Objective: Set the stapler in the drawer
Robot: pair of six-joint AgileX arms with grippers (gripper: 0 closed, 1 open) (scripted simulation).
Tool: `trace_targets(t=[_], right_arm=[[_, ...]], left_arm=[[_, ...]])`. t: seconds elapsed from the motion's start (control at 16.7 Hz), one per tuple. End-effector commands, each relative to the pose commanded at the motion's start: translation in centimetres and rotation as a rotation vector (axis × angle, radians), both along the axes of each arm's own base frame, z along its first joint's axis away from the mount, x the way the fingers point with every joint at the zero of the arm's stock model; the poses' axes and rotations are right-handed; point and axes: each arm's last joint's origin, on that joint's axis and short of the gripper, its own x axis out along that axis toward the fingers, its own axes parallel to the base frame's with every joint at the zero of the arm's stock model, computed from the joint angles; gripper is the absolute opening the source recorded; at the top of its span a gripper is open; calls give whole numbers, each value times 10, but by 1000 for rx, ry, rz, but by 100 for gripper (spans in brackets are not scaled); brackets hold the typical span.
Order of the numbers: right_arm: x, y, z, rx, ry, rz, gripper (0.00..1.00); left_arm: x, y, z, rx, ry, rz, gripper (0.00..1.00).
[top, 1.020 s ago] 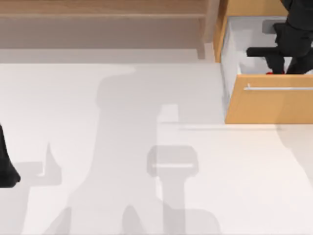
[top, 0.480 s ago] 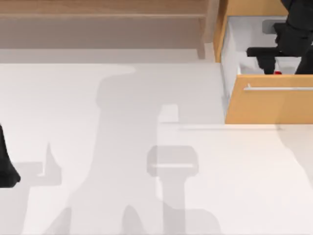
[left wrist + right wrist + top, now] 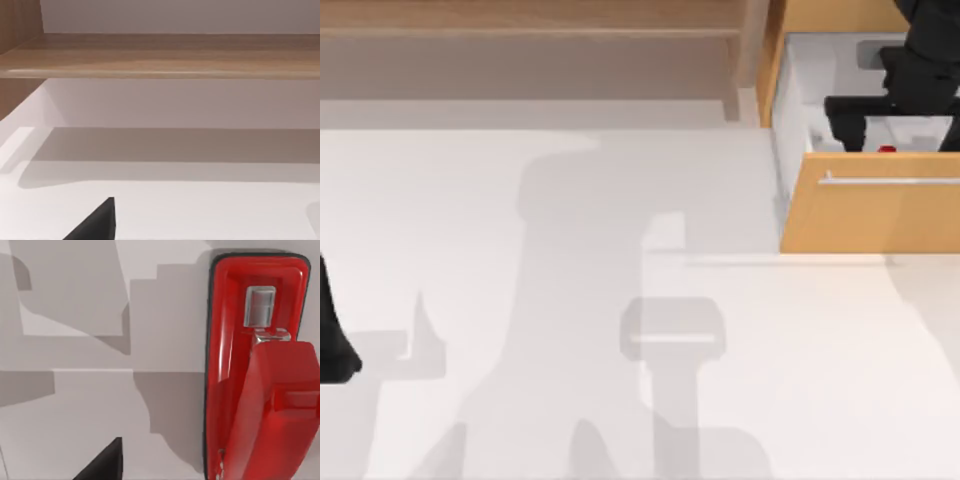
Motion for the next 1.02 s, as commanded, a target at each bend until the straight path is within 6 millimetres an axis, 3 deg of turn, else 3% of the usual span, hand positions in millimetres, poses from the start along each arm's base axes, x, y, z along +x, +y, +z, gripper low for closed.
trace_targets(t=[0.3,0.66,0.84,1.02], right_arm=[[-2,2,6,-5,-16,5,100],[-22,14,61,-45,-282,68,100],[-34,33,79,-58,-471,157,100],[-50,62,77,-61,-648,293,100]], left_arm=[[0,0,0,0,0,0,100],[0,0,0,0,0,0,100],[0,0,0,0,0,0,100],[0,0,0,0,0,0,100]])
